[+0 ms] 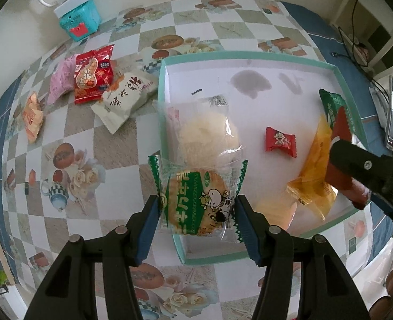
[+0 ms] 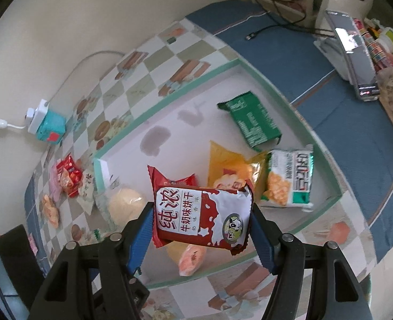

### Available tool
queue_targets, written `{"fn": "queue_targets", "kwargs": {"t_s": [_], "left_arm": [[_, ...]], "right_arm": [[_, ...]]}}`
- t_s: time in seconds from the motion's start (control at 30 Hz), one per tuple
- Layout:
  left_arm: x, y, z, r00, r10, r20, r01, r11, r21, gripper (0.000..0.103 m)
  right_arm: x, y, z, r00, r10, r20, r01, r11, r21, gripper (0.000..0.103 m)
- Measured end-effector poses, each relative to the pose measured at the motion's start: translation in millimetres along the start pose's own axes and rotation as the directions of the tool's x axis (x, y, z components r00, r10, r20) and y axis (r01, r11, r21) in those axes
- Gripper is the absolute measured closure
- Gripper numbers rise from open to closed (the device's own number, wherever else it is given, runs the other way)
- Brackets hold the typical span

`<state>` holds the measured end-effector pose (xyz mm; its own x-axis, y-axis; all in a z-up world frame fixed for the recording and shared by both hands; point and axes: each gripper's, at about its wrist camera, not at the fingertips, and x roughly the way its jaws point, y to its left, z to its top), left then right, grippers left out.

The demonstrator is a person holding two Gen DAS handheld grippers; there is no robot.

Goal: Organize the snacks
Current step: 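Carry the cookie and milk biscuit pack over the white tray with both grippers, then open both grippers to drop the cookie and milk biscuit pack into the tray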

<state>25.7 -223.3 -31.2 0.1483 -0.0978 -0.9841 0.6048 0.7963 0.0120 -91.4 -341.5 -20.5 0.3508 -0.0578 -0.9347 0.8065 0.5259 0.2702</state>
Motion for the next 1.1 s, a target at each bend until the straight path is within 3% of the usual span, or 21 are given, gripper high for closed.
{"fn": "queue_targets", "kwargs": {"t_s": [0.63,1.1], "left_arm": [[5.6,9.6,4.1,0.999,-0.024,-0.033,0.022,0.998,-0.063,0.039],[-9.3,31.6,6.0,0.998,-0.056,-0.003,0.055,0.990,-0.129,0.038]], "right_arm": [[5.8,2.4,1.6,1.000,-0.011,-0.016,0.011,1.000,-0.009,0.030],[1.2,-2.4,2.5,0.999,-0.030,-0.013,0.030,1.000,0.004,0.026]]}}
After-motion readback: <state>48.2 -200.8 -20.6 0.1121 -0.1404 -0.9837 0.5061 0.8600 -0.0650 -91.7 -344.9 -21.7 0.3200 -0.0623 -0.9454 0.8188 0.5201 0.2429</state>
